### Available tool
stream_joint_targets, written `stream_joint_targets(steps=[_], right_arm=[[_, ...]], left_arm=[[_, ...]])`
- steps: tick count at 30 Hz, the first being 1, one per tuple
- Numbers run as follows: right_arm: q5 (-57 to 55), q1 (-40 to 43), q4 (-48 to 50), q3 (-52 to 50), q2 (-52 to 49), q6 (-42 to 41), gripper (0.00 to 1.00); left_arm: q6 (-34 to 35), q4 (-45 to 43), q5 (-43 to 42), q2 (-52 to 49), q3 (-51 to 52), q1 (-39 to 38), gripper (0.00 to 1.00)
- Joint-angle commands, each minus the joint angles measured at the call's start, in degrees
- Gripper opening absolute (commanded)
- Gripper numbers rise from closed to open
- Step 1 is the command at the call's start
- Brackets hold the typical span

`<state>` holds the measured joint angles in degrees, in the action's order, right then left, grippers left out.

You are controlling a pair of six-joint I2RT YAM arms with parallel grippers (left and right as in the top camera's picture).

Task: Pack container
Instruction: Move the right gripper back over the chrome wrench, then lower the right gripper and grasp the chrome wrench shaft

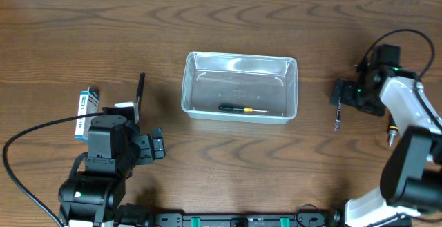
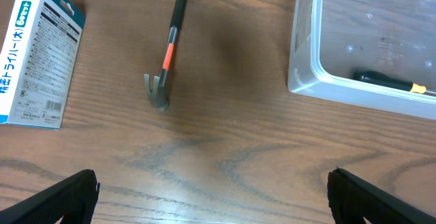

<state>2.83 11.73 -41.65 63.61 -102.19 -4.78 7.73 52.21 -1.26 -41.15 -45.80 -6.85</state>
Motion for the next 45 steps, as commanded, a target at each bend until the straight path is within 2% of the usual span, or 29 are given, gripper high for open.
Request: stream_joint_targets(steps=[1,11,14,24,34,41,45], right_arm=[[0.2,-1.0,1.2,0.0,-3.5,0.6,0.99],[-3.8,-1.6,3.2,0.0,-8.2,0.5,0.99],[-4.6,-1.6,3.1,0.0,-9.1,0.5,0.95],[-4.5,-1.7,2.0,-0.5,-11.4,-1.7,0.7],[-4.3,-1.7,0.8,-0.6,-11.4,-2.1,0.25],[-4.3,-1.7,0.2,-0.6,-11.4,-2.1,0.09],[-4.3,-1.7,0.0,-0.6,-11.4,-2.1,0.07]], left_arm=[[0.5,0.1,0.5,0.0,-1.0,0.0,0.98],[0.5,0.1,0.5,0.0,-1.0,0.0,0.98],[0.5,0.1,0.5,0.0,-1.0,0.0,0.98],[0.5,0.1,0.5,0.0,-1.0,0.0,0.98],[0.5,0.1,0.5,0.0,-1.0,0.0,0.98],[0.5,0.1,0.5,0.0,-1.0,0.0,0.98],[0.5,0.1,0.5,0.0,-1.0,0.0,0.98]])
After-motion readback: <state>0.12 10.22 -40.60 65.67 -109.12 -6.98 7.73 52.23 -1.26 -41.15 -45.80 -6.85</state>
